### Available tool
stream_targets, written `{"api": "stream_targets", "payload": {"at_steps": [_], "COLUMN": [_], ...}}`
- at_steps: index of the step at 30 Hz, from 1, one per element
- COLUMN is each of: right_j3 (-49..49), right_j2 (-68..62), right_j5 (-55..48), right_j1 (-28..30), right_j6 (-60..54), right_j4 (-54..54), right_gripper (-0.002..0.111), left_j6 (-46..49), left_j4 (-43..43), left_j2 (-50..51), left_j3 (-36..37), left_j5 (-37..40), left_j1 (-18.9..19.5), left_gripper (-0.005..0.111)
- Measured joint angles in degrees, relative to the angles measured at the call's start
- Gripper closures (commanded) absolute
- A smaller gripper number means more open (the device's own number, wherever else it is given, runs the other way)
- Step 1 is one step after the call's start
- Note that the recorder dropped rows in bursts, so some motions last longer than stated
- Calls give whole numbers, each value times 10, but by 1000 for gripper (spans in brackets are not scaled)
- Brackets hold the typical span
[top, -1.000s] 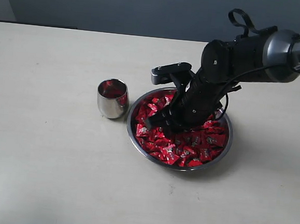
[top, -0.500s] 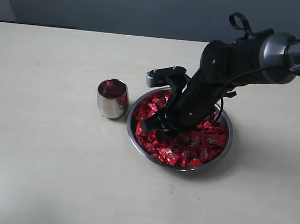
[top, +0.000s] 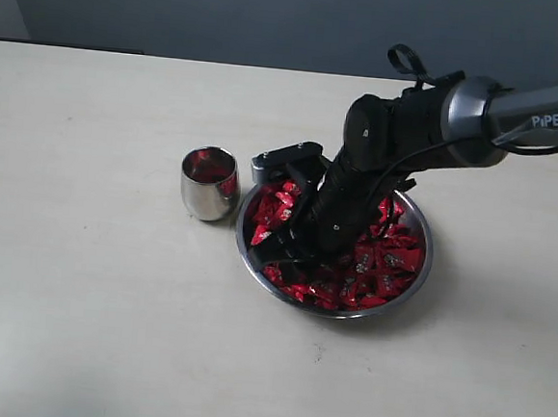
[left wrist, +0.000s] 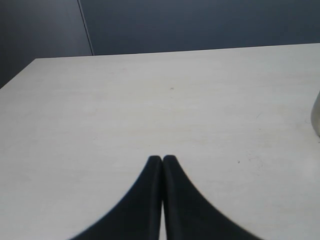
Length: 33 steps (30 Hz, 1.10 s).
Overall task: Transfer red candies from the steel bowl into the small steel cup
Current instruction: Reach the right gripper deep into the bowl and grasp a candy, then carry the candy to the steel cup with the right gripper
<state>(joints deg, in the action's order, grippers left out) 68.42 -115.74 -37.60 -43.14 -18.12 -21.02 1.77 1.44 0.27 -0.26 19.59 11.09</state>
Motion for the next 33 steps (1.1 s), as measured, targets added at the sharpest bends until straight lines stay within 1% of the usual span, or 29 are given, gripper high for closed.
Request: {"api": "stream_targets", "payload": {"at_steps": [1,3,8,9,20,23,28,33], "right_j3": [8,23,30,30,30,30,31,57], "right_j2": [0,0,0,0,9,30,61,66], "right_j5": [-8,-13,-22,-23,-32,-30,-29,-33], "right_j1": [0,-1,-1,-1,-1,-1,-1,-1], "right_j6": [0,1,3,3,20,49,126,159], "right_j4": [1,2,9,10,36,68,156,204], "right_gripper": [78,83,108,109,109,109,109,109], "left_j6": [0,0,0,0,0,0,0,0], "left_j4": [0,0,0,0,0,0,0,0], "left_j2": [0,0,0,0,0,0,0,0], "left_j3": [0,0,0,0,0,0,0,0], "left_j5": [0,0,0,0,0,0,0,0], "left_j1": [0,0,0,0,0,0,0,0], "left_gripper": [106,106,106,106,106,106,106,106]}}
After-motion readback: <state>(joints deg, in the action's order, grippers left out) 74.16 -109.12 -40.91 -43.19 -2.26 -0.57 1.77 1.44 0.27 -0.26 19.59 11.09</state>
